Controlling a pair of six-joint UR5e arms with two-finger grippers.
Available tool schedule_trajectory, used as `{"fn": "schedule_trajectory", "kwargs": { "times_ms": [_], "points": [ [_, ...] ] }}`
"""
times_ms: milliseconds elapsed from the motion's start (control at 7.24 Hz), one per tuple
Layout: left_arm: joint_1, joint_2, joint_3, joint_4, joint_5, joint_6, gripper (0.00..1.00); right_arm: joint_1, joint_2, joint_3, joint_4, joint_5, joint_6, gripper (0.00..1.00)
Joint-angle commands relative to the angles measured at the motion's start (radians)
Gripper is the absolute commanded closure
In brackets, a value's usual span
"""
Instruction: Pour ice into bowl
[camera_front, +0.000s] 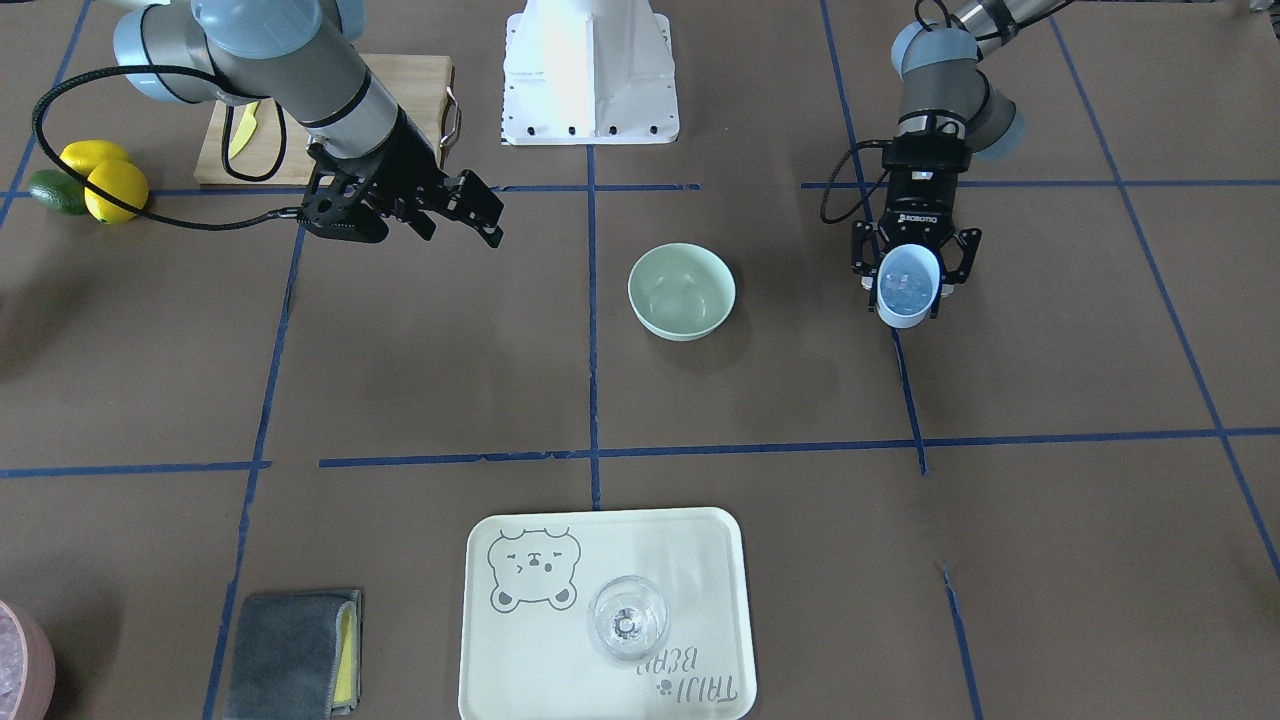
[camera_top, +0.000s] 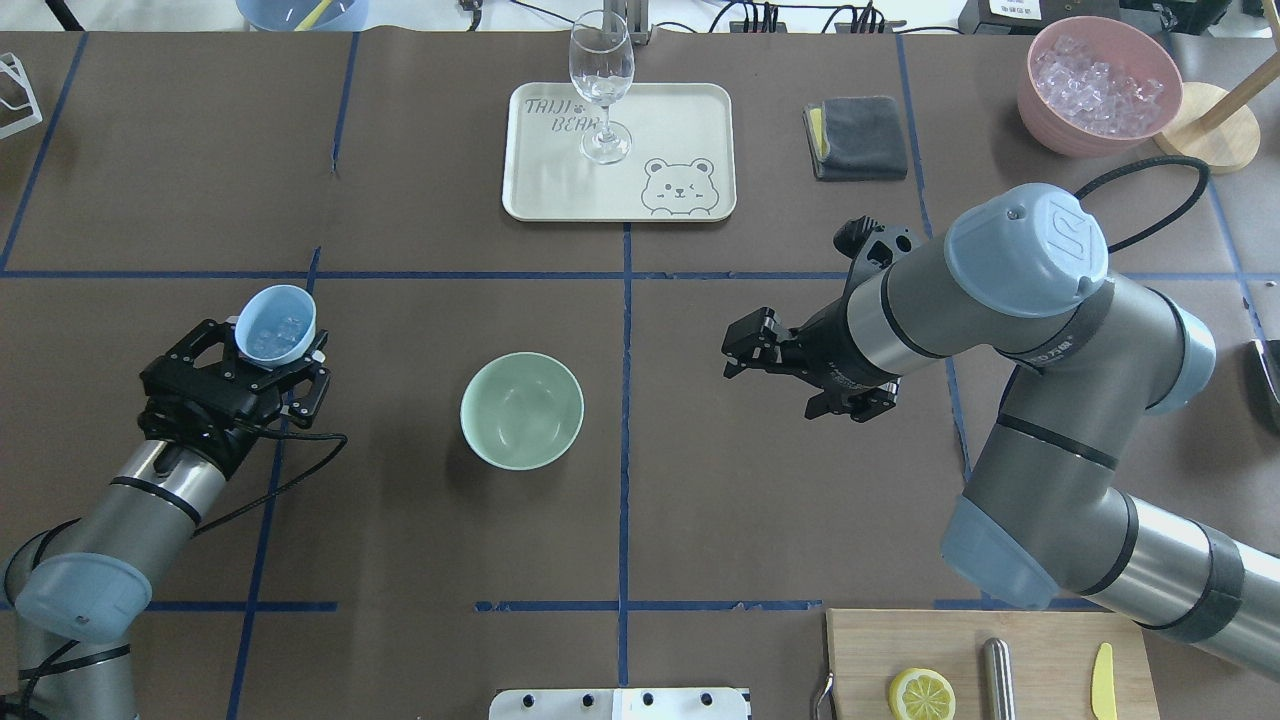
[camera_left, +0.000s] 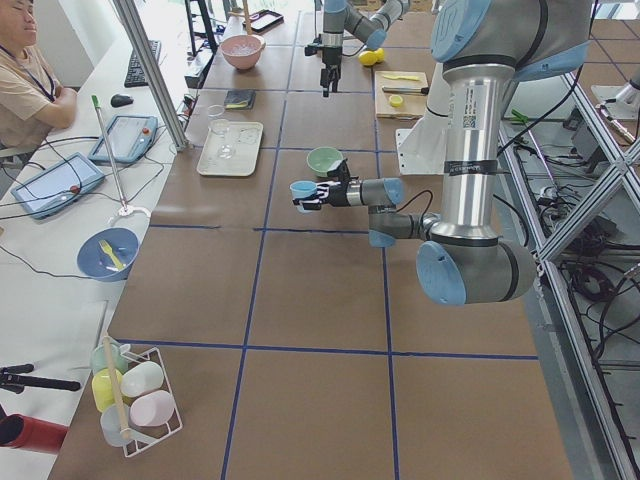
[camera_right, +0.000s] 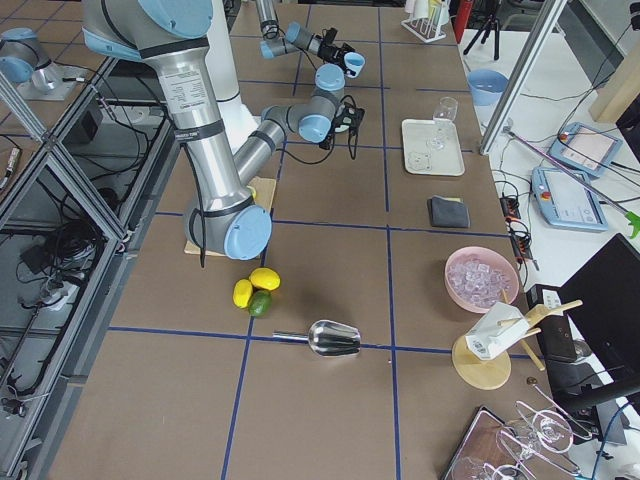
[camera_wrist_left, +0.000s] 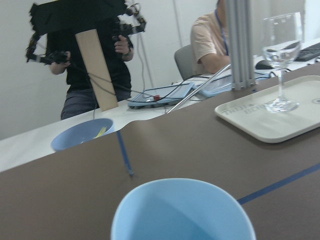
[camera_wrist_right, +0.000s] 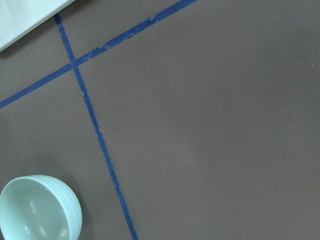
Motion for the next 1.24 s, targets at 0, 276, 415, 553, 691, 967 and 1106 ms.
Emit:
{"fn": "schedule_trajectory", "kwargs": {
  "times_ms": [0, 276, 415, 553, 691, 967, 1106],
  "points": [
    [0.017, -0.04, -0.045, 0.035, -0.01, 0.416, 1.0, 0.016, -0.044, 0.005, 0.0, -0.002, 0.0, 0.0],
    [0.058, -0.112, -0.089, 0.263, -0.012, 0.541, 1.0, 0.02, -0.055, 0.01, 0.0, -0.002, -0.001, 0.0],
    [0.066, -0.158, -0.088, 0.334, -0.01, 0.548, 1.0, 0.02, -0.064, 0.011, 0.0, -0.002, 0.0, 0.0],
    [0.078, -0.178, -0.097, 0.439, -0.012, 0.551, 1.0, 0.021, -0.068, 0.014, 0.002, 0.0, 0.0, 0.0],
    [0.098, -0.213, -0.111, 0.612, -0.01, 0.588, 1.0, 0.02, -0.068, 0.011, 0.002, -0.002, -0.001, 0.0],
    [0.121, -0.217, -0.165, 0.779, -0.007, 0.735, 1.0, 0.027, -0.057, 0.019, 0.002, -0.002, -0.001, 0.0],
    [0.132, -0.238, -0.162, 0.823, -0.004, 0.772, 1.0, 0.027, -0.058, 0.048, 0.002, -0.015, 0.002, 0.0]
  ]
}}
